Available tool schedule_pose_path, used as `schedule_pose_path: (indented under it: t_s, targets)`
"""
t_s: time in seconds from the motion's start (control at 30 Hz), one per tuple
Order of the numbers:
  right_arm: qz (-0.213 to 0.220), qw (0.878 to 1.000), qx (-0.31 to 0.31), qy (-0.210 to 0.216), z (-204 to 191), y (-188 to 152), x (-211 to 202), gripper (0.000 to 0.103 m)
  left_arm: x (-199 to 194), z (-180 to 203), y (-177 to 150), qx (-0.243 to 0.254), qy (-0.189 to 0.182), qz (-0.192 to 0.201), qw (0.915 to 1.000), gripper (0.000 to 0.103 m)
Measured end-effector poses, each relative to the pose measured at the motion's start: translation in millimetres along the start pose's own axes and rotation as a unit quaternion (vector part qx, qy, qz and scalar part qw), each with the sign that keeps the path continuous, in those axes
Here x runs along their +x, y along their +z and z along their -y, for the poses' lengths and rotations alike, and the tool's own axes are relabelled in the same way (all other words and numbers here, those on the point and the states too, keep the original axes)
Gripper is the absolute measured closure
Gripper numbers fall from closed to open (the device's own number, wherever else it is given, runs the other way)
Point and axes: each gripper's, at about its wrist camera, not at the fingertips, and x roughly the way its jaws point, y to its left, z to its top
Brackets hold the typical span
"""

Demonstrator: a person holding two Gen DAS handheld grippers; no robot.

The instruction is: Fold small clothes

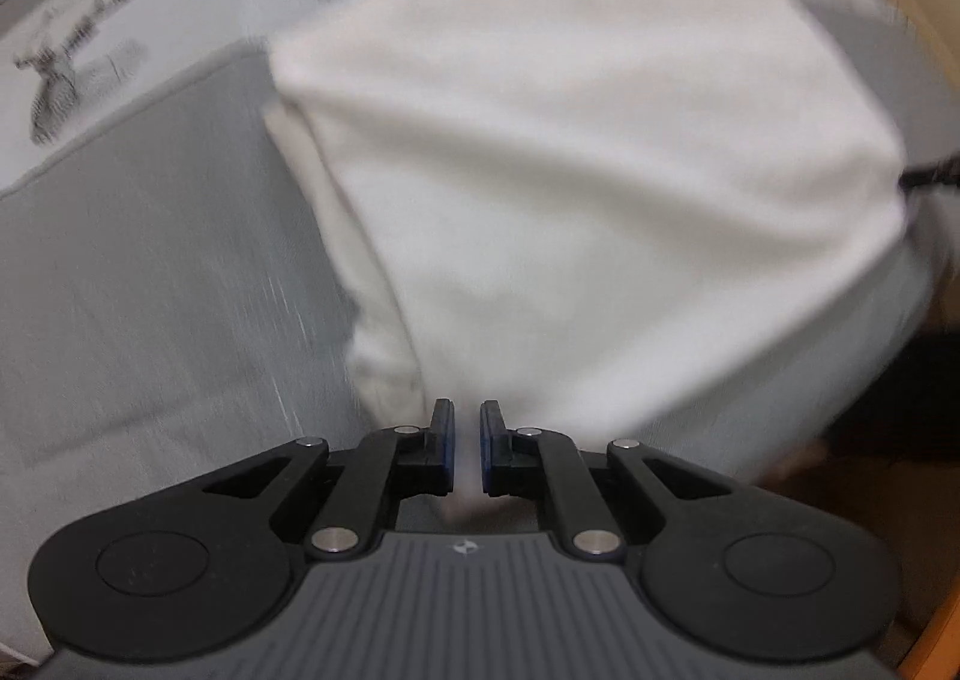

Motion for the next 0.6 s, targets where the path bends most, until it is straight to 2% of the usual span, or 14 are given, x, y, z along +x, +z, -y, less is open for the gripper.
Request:
schedule_pose_path:
  t_s: [0.1,0.2,0.27,0.3,0.33,0.37,0.43,0.53,0.6]
  targets:
    - [0.046,0.999,0.005,0.013,-1,10,-8,0.093,-12,-6,14,-0.029,-0.007,0.053,0.9981,0.094]
    - [0.043,0.999,0.011,0.0,0,16,4,0.093,-8,-4,30,-0.044,0.011,0.069,0.9966,0.094]
    - [0.019,1.0,0.009,-0.02,-1,18,16,0.093,4,-5,35,-0.059,0.023,0.054,0.9966,0.094]
    - [0.006,1.0,0.013,-0.025,0,19,26,0.094,11,-10,36,-0.069,0.032,0.033,0.9966,0.092]
    - [0.002,0.999,0.024,-0.024,2,21,28,0.094,20,-16,36,-0.083,0.032,0.018,0.9959,0.089]
    - [0.008,0.999,0.037,-0.019,5,23,27,0.094,25,-22,38,-0.098,0.028,0.02,0.9946,0.089]
    - [0.046,0.997,0.064,-0.003,8,30,20,0.094,16,-30,45,-0.141,0.021,0.052,0.9884,0.089]
    - [0.096,0.992,0.086,0.002,13,42,18,0.093,1,-38,58,-0.173,0.0,0.122,0.9773,0.089]
    - [0.111,0.99,0.092,0.003,15,48,25,0.093,8,-41,66,-0.184,-0.013,0.129,0.9742,0.089]
